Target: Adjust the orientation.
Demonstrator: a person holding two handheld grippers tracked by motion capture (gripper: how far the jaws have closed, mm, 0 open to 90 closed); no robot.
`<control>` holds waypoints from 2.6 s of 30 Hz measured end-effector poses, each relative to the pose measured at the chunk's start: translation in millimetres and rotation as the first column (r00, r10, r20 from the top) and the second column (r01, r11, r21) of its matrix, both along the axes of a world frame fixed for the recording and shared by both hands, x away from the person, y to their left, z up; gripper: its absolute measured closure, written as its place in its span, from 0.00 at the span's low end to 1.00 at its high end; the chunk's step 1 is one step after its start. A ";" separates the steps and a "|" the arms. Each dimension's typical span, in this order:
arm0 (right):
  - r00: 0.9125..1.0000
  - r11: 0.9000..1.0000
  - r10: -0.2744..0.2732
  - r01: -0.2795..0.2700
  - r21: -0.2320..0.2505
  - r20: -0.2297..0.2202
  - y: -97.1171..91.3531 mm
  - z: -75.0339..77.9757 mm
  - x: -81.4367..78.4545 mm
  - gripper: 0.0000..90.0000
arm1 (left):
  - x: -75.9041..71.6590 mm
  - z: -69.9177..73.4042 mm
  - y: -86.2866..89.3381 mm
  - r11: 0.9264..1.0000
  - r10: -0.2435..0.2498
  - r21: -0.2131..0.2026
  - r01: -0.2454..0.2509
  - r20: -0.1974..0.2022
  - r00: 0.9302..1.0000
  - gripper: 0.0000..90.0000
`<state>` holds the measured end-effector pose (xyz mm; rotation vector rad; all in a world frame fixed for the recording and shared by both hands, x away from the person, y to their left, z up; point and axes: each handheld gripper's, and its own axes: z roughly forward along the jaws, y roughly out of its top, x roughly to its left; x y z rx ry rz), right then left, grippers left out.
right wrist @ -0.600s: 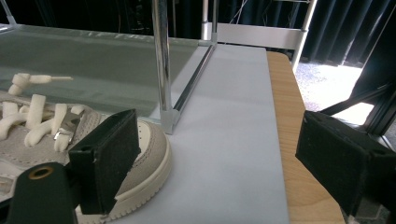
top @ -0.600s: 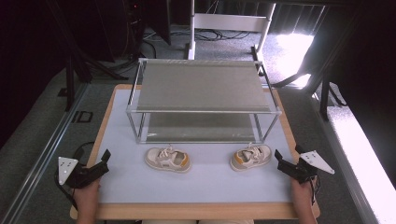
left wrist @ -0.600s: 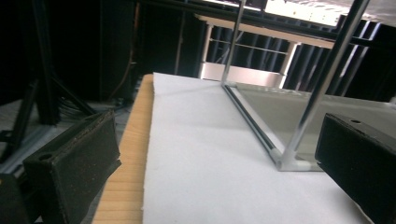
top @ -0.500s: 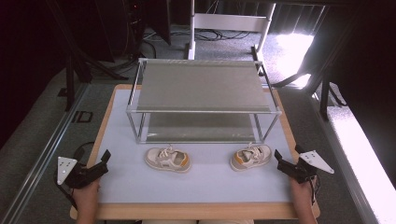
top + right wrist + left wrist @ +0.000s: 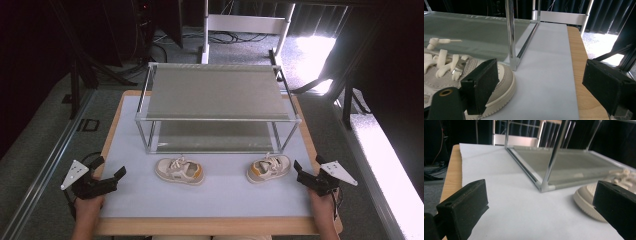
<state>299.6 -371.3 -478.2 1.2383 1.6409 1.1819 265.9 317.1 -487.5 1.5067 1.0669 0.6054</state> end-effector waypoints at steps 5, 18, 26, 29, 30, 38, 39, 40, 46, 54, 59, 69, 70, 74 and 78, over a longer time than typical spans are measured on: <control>1.000 1.000 0.003 -0.003 -0.003 -0.001 0.2 0.0 0.2 0.15 | 0.5 4.2 -2.1 0.988 -0.101 0.109 0.106 -0.053 0.993 0.00; 1.000 1.000 0.006 -0.006 0.007 0.001 -0.5 -0.1 -0.3 0.15 | -2.9 35.6 -11.8 0.870 -0.201 0.405 0.282 -0.231 0.952 0.00; 1.000 1.000 0.005 -0.005 0.008 0.001 -0.7 0.0 -0.2 0.15 | -0.2 47.6 -18.1 0.790 -0.233 0.475 0.388 -0.353 0.906 0.00; 1.000 1.000 0.002 -0.002 0.011 -0.003 -1.0 0.0 0.0 0.15 | 0.1 49.9 -21.5 0.749 -0.240 0.505 0.430 -0.398 0.885 0.02; 1.000 1.000 0.002 -0.002 0.011 -0.003 -1.1 0.0 0.1 0.15 | 0.1 49.9 -21.5 0.749 -0.240 0.505 0.430 -0.398 0.885 0.02; 1.000 1.000 0.002 -0.002 0.012 -0.004 -1.2 0.0 0.1 0.15 | 4.0 55.0 -26.1 0.686 -0.230 0.539 0.490 -0.478 0.848 0.02; 1.000 1.000 0.002 -0.002 0.014 -0.005 -1.2 0.0 0.2 0.15 | 4.9 57.4 -28.0 0.669 -0.228 0.545 0.505 -0.497 0.837 0.02; 1.000 1.000 0.001 -0.001 0.013 -0.005 -1.3 0.0 0.2 0.15 | 5.5 58.7 -29.0 0.658 -0.224 0.553 0.512 -0.505 0.834 0.02; 1.000 1.000 0.001 -0.001 0.014 -0.005 -1.4 0.0 0.3 0.15 | 8.7 64.0 -35.3 0.595 -0.195 0.583 0.553 -0.563 0.803 0.02; 1.000 1.000 0.001 -0.001 0.019 -0.005 -1.7 0.0 0.3 0.15 | 16.2 69.6 -46.5 0.506 -0.119 0.595 0.624 -0.668 0.734 0.05; 1.000 1.000 0.000 0.000 0.021 -0.006 -1.9 0.0 0.4 0.15 | 19.3 70.9 -56.0 0.452 -0.064 0.611 0.650 -0.704 0.707 0.05; 1.000 1.000 -0.002 0.002 0.024 -0.007 -2.1 0.0 0.6 0.15 | 23.9 77.7 -65.5 0.465 -0.043 0.588 0.662 -0.732 0.680 0.05; 1.000 1.000 -0.002 0.002 0.024 -0.007 -2.1 0.0 0.6 0.15 | 23.9 77.7 -65.5 0.465 -0.043 0.588 0.662 -0.732 0.680 0.05; 1.000 1.000 -0.002 0.002 0.026 -0.006 -2.1 0.0 0.5 0.15 | 24.0 79.7 -72.5 0.453 -0.068 0.579 0.678 -0.735 0.674 0.05; 1.000 1.000 -0.002 0.002 0.025 -0.006 -2.2 0.0 0.5 0.15 | 25.3 84.4 -82.3 0.450 -0.095 0.571 0.687 -0.734 0.673 0.05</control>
